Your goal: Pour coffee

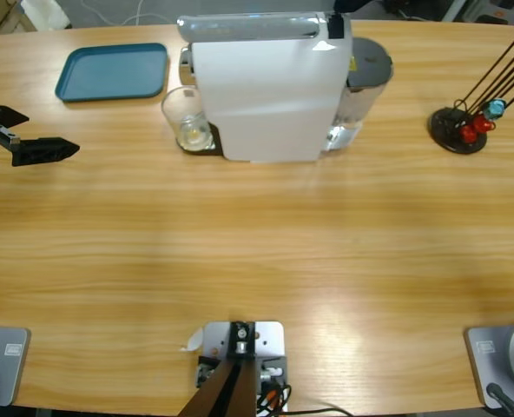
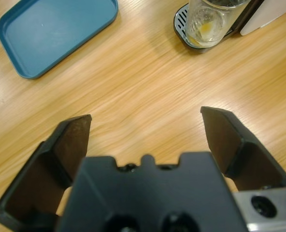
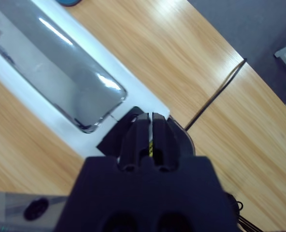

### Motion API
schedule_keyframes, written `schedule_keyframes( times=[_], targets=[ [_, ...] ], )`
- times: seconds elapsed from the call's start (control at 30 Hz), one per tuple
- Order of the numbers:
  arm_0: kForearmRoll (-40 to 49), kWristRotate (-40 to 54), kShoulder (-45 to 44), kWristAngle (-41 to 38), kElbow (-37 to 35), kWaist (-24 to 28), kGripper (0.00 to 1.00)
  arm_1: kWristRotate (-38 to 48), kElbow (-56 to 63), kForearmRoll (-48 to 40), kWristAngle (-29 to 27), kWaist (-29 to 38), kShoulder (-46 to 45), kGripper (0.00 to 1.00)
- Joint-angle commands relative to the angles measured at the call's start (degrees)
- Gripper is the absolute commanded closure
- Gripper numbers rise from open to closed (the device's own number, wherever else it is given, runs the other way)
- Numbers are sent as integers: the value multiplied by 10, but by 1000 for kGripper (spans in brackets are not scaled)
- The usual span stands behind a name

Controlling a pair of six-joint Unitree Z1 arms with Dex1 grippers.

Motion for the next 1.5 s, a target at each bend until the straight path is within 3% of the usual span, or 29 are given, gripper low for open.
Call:
schedule_keyframes(
  times=[0.03,0.63,0.83,0.93,1.23,1.5],
  targets=[
    [-7,3,22,9,15,-7,23,-5,-10,17,4,16,26,1000],
    [-7,5,26,8,15,-7,23,-3,14,15,5,19,15,1000],
    [-7,5,27,8,14,-7,23,-18,-18,9,-81,19,-45,1000],
    [-7,5,28,8,14,-7,23,-16,-17,17,-95,19,-91,1000],
    [-7,6,32,5,12,-7,23,20,119,2,-102,42,-167,1000],
    [-7,6,34,5,12,-7,23,31,132,-17,-90,44,-156,1000]
  ],
)
